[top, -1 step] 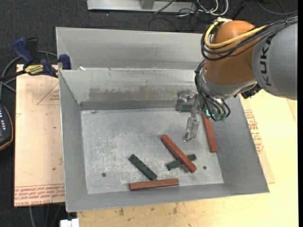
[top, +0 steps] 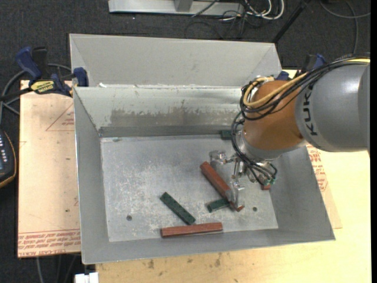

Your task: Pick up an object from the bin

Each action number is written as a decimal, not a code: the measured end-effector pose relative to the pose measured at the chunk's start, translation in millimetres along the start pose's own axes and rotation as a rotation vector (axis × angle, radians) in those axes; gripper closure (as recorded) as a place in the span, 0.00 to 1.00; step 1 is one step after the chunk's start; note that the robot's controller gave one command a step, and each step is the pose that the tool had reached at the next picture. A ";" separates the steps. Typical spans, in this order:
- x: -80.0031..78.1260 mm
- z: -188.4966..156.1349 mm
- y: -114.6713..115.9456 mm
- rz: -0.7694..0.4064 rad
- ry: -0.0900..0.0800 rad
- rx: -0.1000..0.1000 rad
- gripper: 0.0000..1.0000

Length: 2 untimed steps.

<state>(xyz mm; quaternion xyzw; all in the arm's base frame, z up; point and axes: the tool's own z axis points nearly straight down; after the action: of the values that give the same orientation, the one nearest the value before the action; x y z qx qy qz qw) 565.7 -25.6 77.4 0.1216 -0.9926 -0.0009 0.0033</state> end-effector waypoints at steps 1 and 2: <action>-3.8 -3.4 -0.9 0.001 -0.016 0.004 1.00; -3.1 -2.4 -0.5 0.001 -0.015 0.003 0.00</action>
Offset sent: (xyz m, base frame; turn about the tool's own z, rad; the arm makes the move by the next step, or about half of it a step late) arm 0.0000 0.0000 0.0000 0.0000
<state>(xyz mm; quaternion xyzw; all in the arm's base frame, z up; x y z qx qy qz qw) 568.9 -25.3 79.8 0.1213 -0.9926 -0.0002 -0.0041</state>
